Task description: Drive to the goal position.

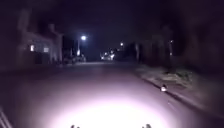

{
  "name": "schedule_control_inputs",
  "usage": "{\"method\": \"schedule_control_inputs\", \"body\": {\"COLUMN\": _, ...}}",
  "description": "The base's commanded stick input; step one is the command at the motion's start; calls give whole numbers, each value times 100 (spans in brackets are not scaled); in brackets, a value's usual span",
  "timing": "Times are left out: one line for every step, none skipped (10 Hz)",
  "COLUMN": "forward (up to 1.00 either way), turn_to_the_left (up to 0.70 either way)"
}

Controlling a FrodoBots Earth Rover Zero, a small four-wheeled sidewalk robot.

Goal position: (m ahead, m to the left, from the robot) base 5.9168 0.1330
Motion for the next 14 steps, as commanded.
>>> {"method": "schedule_control_inputs", "body": {"forward": 100, "turn_to_the_left": 0}}
{"method": "schedule_control_inputs", "body": {"forward": 100, "turn_to_the_left": 0}}
{"method": "schedule_control_inputs", "body": {"forward": 100, "turn_to_the_left": 0}}
{"method": "schedule_control_inputs", "body": {"forward": 100, "turn_to_the_left": 0}}
{"method": "schedule_control_inputs", "body": {"forward": 100, "turn_to_the_left": 0}}
{"method": "schedule_control_inputs", "body": {"forward": 100, "turn_to_the_left": 0}}
{"method": "schedule_control_inputs", "body": {"forward": 100, "turn_to_the_left": 0}}
{"method": "schedule_control_inputs", "body": {"forward": 100, "turn_to_the_left": 0}}
{"method": "schedule_control_inputs", "body": {"forward": 100, "turn_to_the_left": 0}}
{"method": "schedule_control_inputs", "body": {"forward": 100, "turn_to_the_left": 0}}
{"method": "schedule_control_inputs", "body": {"forward": 100, "turn_to_the_left": 0}}
{"method": "schedule_control_inputs", "body": {"forward": 100, "turn_to_the_left": -21}}
{"method": "schedule_control_inputs", "body": {"forward": 100, "turn_to_the_left": -36}}
{"method": "schedule_control_inputs", "body": {"forward": 100, "turn_to_the_left": -12}}
